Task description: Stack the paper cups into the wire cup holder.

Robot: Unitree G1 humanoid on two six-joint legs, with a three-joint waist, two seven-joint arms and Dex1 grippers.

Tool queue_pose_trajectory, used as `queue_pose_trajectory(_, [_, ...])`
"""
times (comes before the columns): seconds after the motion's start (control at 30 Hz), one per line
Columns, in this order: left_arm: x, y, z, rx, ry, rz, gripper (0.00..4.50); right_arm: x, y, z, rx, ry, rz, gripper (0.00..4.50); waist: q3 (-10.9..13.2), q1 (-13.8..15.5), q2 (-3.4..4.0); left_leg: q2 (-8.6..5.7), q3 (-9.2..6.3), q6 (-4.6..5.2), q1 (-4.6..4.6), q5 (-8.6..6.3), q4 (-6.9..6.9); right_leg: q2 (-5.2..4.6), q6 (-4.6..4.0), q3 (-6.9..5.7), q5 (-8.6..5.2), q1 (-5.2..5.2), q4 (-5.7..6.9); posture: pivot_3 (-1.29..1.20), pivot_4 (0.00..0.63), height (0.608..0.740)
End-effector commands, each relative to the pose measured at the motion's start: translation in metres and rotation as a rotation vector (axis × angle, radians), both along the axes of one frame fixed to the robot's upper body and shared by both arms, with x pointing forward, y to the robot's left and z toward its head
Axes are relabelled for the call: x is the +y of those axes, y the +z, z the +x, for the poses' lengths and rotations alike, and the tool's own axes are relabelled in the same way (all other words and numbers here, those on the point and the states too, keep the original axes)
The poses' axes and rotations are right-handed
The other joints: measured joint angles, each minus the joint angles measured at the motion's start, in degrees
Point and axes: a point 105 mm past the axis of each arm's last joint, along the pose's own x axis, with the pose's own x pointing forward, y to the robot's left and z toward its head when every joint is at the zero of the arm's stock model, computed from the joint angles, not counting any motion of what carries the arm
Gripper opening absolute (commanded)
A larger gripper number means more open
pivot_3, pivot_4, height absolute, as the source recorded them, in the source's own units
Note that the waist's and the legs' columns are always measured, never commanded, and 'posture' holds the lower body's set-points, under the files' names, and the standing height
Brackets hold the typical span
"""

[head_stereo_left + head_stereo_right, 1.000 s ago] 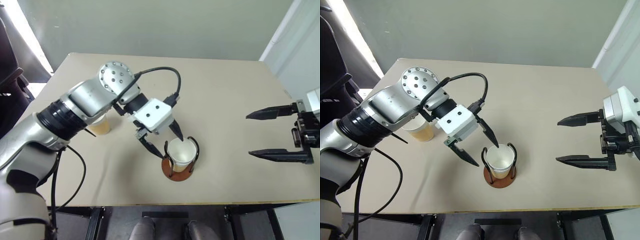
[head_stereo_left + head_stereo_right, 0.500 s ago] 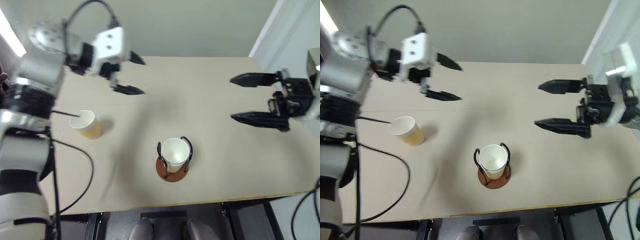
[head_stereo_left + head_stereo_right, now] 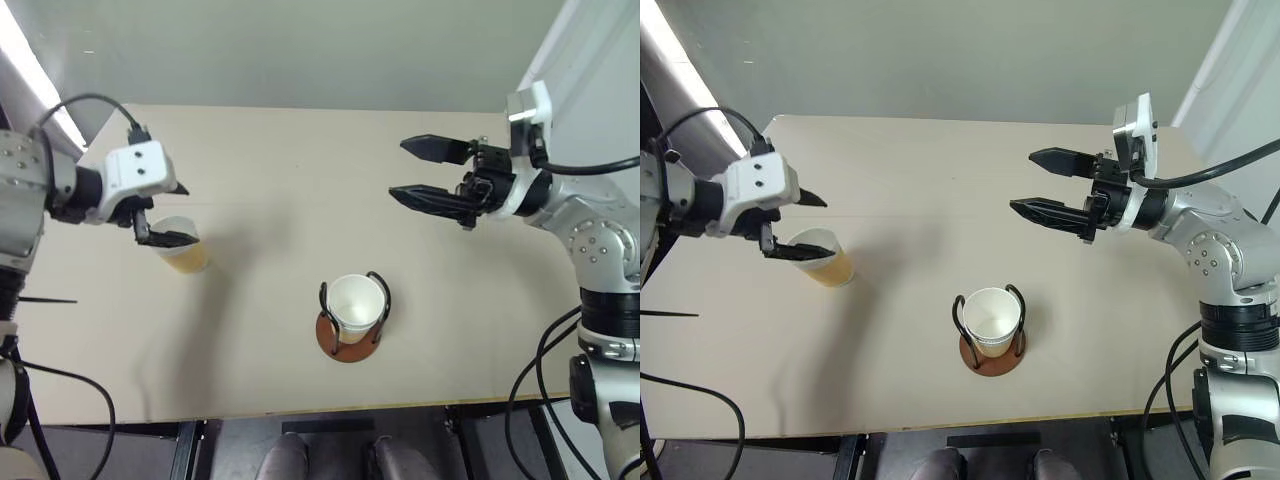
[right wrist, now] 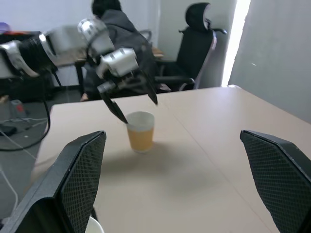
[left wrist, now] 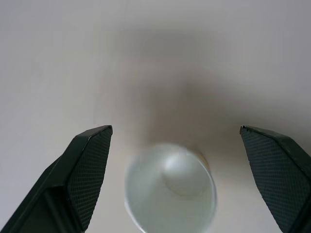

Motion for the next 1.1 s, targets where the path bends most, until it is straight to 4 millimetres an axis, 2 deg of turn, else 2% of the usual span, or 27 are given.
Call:
queue_pose_trajectory(0.03, [0.010,0.016,-0.007,-0.075,0.059,0.046,4.49,0.003,0.012,-0.019,-0.043,0.092,0.004,4.50,0.00,-0.14,0.00,0.00,0.01,0.00,0.00,0.00,0.00,0.00,0.00,0.00,0.00,0.00,-0.01,0.00,0.150,0.740])
queue_pose_trajectory(0.17, [0.019,0.003,-0.011,-0.051,0.101,0.060,4.49,0.004,0.004,-0.027,-0.023,0.134,-0.042,4.50,0.00,-0.29,0.00,0.00,0.01,-0.01,0.01,0.01,-0.06,0.00,-0.03,0.00,-0.01,-0.02,-0.01,0.00,0.150,0.740])
queue_pose_trajectory(0.27, [0.026,-0.002,-0.012,-0.053,0.134,0.098,4.49,0.003,-0.003,-0.046,0.003,0.230,-0.095,4.50,0.00,-0.18,0.00,0.01,0.02,-0.01,0.02,0.01,-0.09,0.00,-0.04,0.00,-0.01,0.00,-0.03,0.00,0.150,0.740])
queue_pose_trajectory(0.33, [0.029,-0.002,-0.012,-0.060,0.154,0.098,4.49,0.009,-0.006,-0.033,-0.022,0.145,-0.096,4.50,0.00,-0.26,0.00,0.01,0.03,-0.02,0.02,0.01,-0.06,-0.01,-0.04,0.00,0.00,0.02,-0.03,0.00,0.150,0.740])
queue_pose_trajectory(0.4, [0.032,-0.009,-0.011,-0.050,0.173,0.106,4.49,0.018,-0.015,-0.012,-0.059,0.030,-0.117,4.50,-0.02,-0.41,-0.03,0.02,0.02,-0.04,0.07,0.02,-0.03,-0.01,-0.09,0.00,0.02,0.01,0.04,0.00,0.150,0.740])
queue_pose_trajectory(0.47, [0.033,-0.014,-0.011,-0.044,0.179,0.109,4.49,0.027,-0.021,-0.004,-0.073,-0.001,-0.122,4.50,-0.02,-0.85,-0.04,0.03,0.03,-0.04,0.17,0.02,-0.01,-0.01,-0.14,0.00,0.05,0.00,0.18,0.00,0.150,0.740])
queue_pose_trajectory(0.6, [0.028,-0.018,-0.009,-0.036,0.165,0.122,4.49,0.035,-0.031,0.002,-0.086,-0.015,-0.133,4.50,-0.02,-0.89,-0.03,0.03,0.02,-0.07,0.18,0.04,-0.03,-0.02,-0.22,0.01,0.04,-0.15,0.46,0.00,0.150,0.740])
queue_pose_trajectory(0.83, [0.030,-0.024,-0.007,-0.023,0.191,0.136,4.49,0.040,-0.032,0.018,-0.102,-0.083,-0.103,4.50,-0.02,-0.75,-0.03,0.03,0.02,-0.09,0.17,0.05,-0.03,-0.03,-0.22,0.00,0.04,-0.14,0.43,0.00,0.150,0.740])
queue_pose_trajectory(1.0, [0.028,-0.028,-0.006,-0.012,0.194,0.133,4.49,0.041,-0.033,0.020,-0.103,-0.091,-0.092,4.50,-0.02,-0.73,-0.03,0.03,0.02,-0.11,0.16,0.06,-0.07,-0.03,-0.25,0.00,0.02,-0.17,0.45,0.00,0.150,0.740])
queue_pose_trajectory(1.1, [0.027,-0.031,-0.003,-0.007,0.197,0.133,3.95,0.042,-0.032,0.020,-0.101,-0.089,-0.085,4.50,-0.02,-0.73,-0.03,0.03,0.02,-0.12,0.16,0.07,-0.07,-0.03,-0.26,0.00,0.02,-0.17,0.45,0.00,0.150,0.740])
